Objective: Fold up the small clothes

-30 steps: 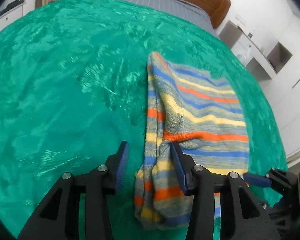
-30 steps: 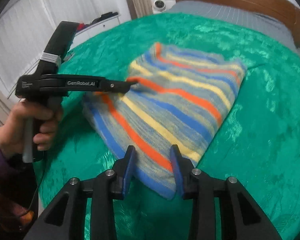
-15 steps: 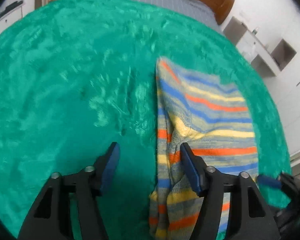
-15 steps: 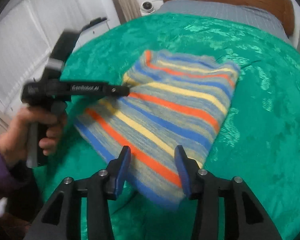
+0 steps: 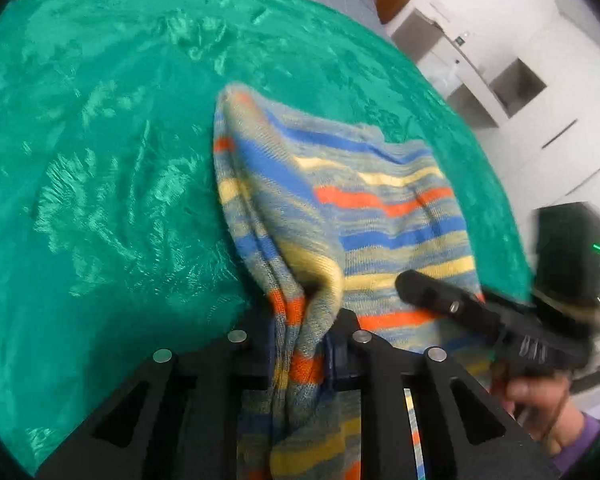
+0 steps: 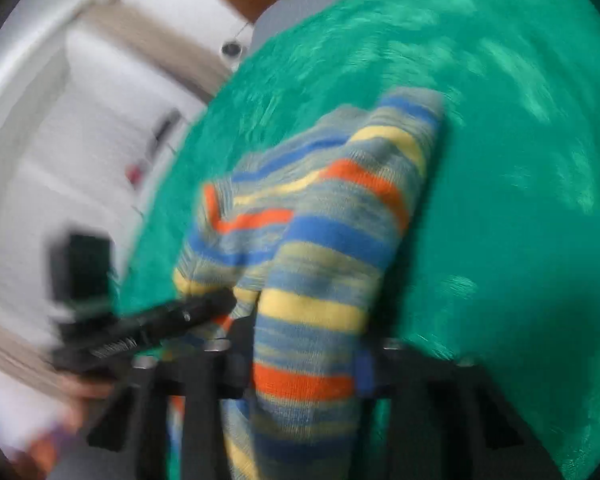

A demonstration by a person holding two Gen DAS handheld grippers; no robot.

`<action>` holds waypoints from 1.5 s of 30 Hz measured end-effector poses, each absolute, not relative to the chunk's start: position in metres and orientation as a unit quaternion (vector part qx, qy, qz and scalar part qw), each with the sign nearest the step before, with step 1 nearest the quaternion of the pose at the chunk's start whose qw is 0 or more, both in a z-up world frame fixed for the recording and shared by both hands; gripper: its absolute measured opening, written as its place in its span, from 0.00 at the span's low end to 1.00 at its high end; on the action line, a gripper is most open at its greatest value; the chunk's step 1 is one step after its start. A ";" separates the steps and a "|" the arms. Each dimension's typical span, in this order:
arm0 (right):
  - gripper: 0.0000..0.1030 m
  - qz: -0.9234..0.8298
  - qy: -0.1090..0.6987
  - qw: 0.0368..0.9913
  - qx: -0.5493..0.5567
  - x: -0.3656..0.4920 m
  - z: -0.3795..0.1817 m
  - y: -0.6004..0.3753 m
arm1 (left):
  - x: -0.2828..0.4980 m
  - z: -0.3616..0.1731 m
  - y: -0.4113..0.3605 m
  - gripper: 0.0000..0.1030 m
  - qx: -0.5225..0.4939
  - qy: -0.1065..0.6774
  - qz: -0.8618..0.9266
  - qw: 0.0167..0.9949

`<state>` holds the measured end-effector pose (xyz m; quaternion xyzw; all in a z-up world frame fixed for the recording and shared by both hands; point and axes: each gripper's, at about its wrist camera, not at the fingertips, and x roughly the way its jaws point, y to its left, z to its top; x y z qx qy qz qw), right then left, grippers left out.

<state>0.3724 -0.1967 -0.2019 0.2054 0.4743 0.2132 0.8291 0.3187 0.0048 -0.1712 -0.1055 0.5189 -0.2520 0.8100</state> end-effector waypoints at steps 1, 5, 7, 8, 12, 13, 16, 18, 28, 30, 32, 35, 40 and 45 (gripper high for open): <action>0.29 0.201 0.465 0.849 0.148 0.367 -0.190 -0.179 | 0.313 -0.161 0.004 0.15 -0.095 0.505 -0.253 0.820; 0.27 0.209 0.388 0.895 0.065 0.342 -0.137 -0.149 | 0.302 -0.114 0.007 0.15 -0.090 0.445 -0.265 0.851; 0.27 0.217 0.359 0.905 0.069 0.338 -0.117 -0.151 | 0.303 -0.096 0.010 0.16 -0.089 0.427 -0.269 0.859; 0.27 0.218 0.349 0.908 0.076 0.339 -0.107 -0.154 | 0.307 -0.090 0.011 0.18 -0.086 0.422 -0.266 0.862; 0.53 0.180 0.378 0.901 0.111 0.359 -0.115 -0.182 | 0.324 -0.112 0.010 0.79 -0.052 0.458 -0.201 0.865; 0.79 0.140 0.407 0.897 0.102 0.363 -0.128 -0.194 | 0.319 -0.118 0.015 0.79 -0.038 0.458 -0.172 0.871; 0.92 0.066 0.425 0.901 0.064 0.347 -0.148 -0.214 | 0.289 -0.123 0.028 0.84 0.000 0.450 -0.119 0.885; 0.93 0.045 0.432 0.899 0.050 0.322 -0.154 -0.225 | 0.267 -0.115 0.032 0.90 0.011 0.435 -0.099 0.895; 0.97 0.061 0.388 0.920 -0.004 0.197 -0.086 -0.191 | 0.170 -0.047 0.017 0.99 0.055 0.346 -0.032 0.936; 0.98 0.060 0.385 0.921 -0.008 0.191 -0.080 -0.186 | 0.155 -0.039 0.013 0.99 0.068 0.336 -0.018 0.939; 0.98 0.056 0.383 0.922 -0.010 0.178 -0.072 -0.178 | 0.144 -0.034 0.009 0.99 0.072 0.335 -0.016 0.939; 0.98 0.052 0.384 0.922 -0.006 0.167 -0.064 -0.173 | 0.129 -0.030 0.005 0.99 0.068 0.341 -0.019 0.937; 0.99 0.043 0.387 0.921 0.002 0.147 -0.053 -0.168 | 0.109 -0.024 0.003 0.99 0.060 0.358 -0.021 0.932; 0.99 0.038 0.396 0.918 0.003 0.133 -0.043 -0.164 | 0.094 -0.022 0.002 0.99 0.065 0.377 -0.017 0.924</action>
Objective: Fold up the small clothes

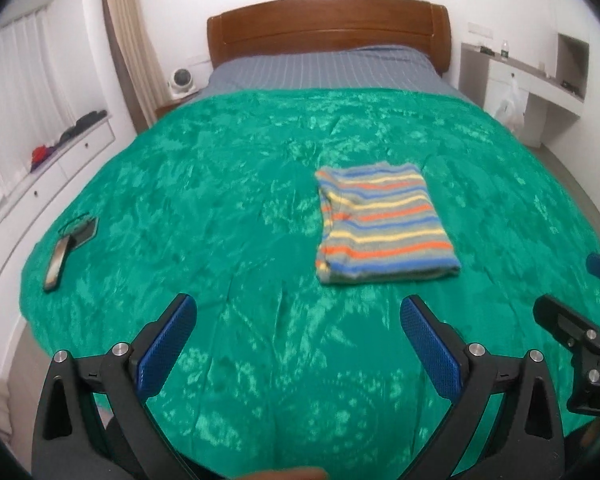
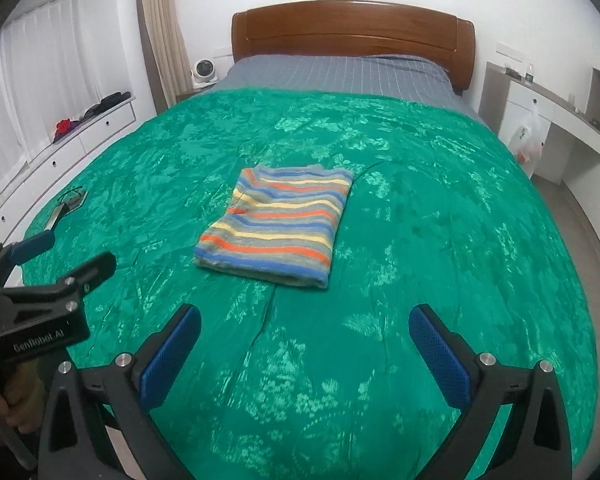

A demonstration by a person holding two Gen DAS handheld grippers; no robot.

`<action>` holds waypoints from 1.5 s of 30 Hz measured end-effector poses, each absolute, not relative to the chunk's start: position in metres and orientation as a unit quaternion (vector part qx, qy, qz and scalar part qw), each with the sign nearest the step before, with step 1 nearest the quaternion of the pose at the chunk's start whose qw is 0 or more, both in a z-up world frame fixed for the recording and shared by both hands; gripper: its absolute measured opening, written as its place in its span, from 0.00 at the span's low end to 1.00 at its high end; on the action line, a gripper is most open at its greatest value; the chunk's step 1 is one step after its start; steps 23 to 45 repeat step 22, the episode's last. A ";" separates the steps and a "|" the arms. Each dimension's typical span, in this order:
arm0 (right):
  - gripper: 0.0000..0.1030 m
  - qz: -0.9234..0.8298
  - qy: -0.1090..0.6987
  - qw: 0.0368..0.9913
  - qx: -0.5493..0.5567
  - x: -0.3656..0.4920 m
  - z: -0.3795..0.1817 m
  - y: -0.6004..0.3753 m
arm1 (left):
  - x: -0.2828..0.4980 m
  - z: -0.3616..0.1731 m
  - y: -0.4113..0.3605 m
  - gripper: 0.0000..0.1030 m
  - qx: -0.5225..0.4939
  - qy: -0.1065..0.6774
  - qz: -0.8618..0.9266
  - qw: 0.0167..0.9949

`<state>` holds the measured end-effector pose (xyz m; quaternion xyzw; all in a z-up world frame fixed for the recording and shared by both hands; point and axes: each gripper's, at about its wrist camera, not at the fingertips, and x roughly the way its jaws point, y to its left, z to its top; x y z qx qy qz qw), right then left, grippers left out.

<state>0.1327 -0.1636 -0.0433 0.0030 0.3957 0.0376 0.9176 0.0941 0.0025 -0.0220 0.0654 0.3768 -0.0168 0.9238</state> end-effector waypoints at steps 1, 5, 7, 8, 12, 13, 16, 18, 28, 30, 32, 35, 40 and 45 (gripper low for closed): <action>1.00 0.037 0.398 0.917 0.002 0.130 -0.041 -0.162 | 0.090 -0.021 0.003 0.99 0.067 0.375 -0.018 0.924; 1.00 0.033 0.399 0.916 -0.006 0.115 -0.034 -0.155 | 0.077 -0.015 0.003 0.99 0.072 0.367 -0.024 0.927; 1.00 0.027 0.398 0.917 -0.014 0.109 -0.033 -0.152 | 0.073 -0.013 0.005 1.00 0.065 0.369 -0.029 0.927; 1.00 0.024 0.398 0.917 -0.017 0.106 -0.033 -0.151 | 0.072 -0.013 0.006 1.00 0.061 0.368 -0.031 0.927; 1.00 0.021 0.398 0.917 -0.022 0.098 -0.034 -0.148 | 0.067 -0.014 0.009 1.00 0.051 0.366 -0.023 0.929; 1.00 0.022 0.399 0.916 -0.024 0.095 -0.035 -0.146 | 0.067 -0.015 0.009 1.00 0.052 0.367 -0.022 0.928; 1.00 0.024 0.401 0.915 -0.024 0.093 -0.036 -0.146 | 0.064 -0.018 0.008 1.00 0.058 0.368 -0.019 0.928; 1.00 0.024 0.402 0.915 -0.023 0.091 -0.036 -0.146 | 0.064 -0.018 0.007 1.00 0.060 0.368 -0.019 0.928; 1.00 0.023 0.399 0.916 -0.022 0.089 -0.035 -0.146 | 0.061 -0.017 0.007 1.00 0.061 0.367 -0.023 0.928; 1.00 0.023 0.399 0.916 -0.022 0.089 -0.035 -0.146 | 0.061 -0.017 0.007 1.00 0.061 0.367 -0.023 0.928; 1.00 0.023 0.399 0.916 -0.022 0.089 -0.035 -0.146 | 0.061 -0.017 0.007 1.00 0.061 0.367 -0.023 0.928; 1.00 0.023 0.399 0.916 -0.022 0.089 -0.035 -0.146 | 0.061 -0.017 0.007 1.00 0.061 0.367 -0.023 0.928; 1.00 0.023 0.399 0.916 -0.022 0.089 -0.035 -0.146 | 0.061 -0.017 0.007 1.00 0.061 0.367 -0.023 0.928; 1.00 0.023 0.399 0.916 -0.022 0.089 -0.035 -0.146 | 0.061 -0.017 0.007 1.00 0.061 0.367 -0.023 0.928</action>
